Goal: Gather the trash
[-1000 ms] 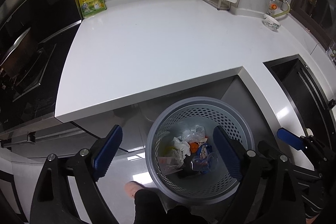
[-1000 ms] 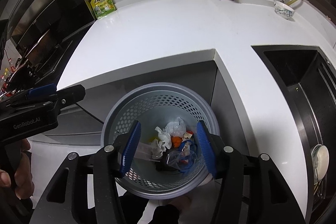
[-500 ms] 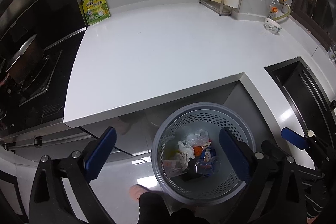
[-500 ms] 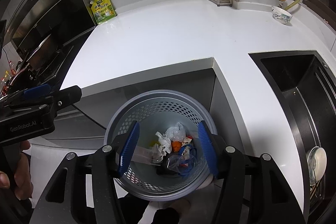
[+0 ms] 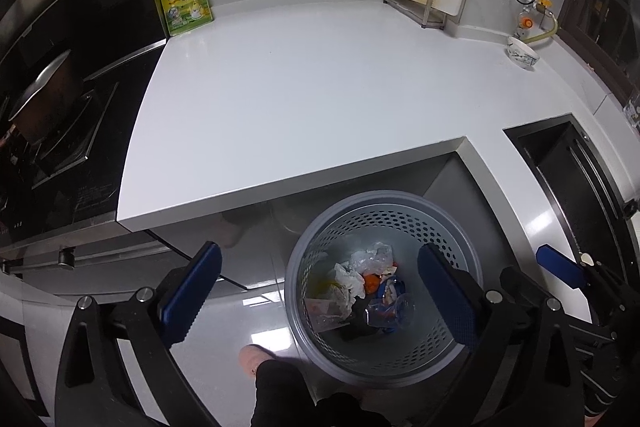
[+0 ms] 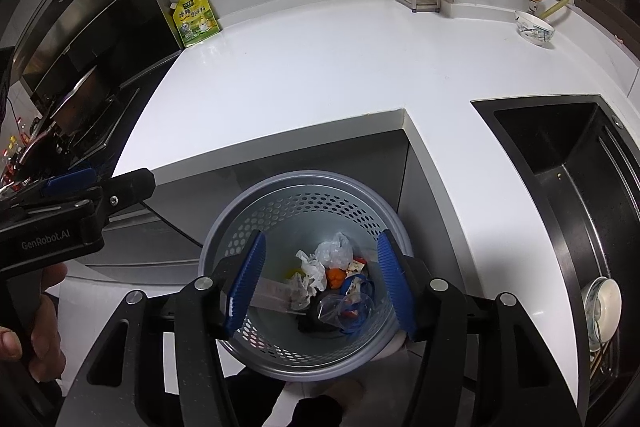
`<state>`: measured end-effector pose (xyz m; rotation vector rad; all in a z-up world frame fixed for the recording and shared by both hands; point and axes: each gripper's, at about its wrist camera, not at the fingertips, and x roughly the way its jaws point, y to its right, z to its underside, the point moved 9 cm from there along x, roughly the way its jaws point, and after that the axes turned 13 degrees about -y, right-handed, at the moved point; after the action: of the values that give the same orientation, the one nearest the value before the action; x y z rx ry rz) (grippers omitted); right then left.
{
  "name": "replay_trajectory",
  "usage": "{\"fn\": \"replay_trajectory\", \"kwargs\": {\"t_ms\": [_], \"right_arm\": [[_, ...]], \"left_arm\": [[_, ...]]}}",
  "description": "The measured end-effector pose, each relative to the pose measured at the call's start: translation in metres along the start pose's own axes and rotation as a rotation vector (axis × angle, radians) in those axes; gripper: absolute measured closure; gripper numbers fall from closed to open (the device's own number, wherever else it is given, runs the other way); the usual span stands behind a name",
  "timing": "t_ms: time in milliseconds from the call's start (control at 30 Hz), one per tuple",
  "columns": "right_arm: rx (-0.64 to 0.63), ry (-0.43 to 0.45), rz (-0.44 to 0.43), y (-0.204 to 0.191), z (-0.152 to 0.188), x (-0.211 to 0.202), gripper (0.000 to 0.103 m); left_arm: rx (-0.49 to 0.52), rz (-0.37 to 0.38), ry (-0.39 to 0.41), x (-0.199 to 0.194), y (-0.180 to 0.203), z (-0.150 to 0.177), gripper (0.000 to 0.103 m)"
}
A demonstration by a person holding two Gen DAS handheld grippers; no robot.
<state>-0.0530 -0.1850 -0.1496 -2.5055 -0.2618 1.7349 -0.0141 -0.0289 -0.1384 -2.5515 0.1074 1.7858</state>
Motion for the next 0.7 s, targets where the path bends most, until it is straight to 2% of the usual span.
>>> {"fn": "replay_trajectory", "kwargs": {"t_ms": [300,700], "right_arm": [[-0.011,-0.001,0.005,-0.0028,0.0008,0.0003,0.047],[-0.010,-0.002,0.006,-0.0032,0.0006,0.0013,0.047]], "left_arm": [[-0.001,-0.046,0.001,-0.0010,-0.0057,0.0010,0.006],[0.005,-0.050,0.001,-0.0015,-0.0071,0.0014,0.006]]}}
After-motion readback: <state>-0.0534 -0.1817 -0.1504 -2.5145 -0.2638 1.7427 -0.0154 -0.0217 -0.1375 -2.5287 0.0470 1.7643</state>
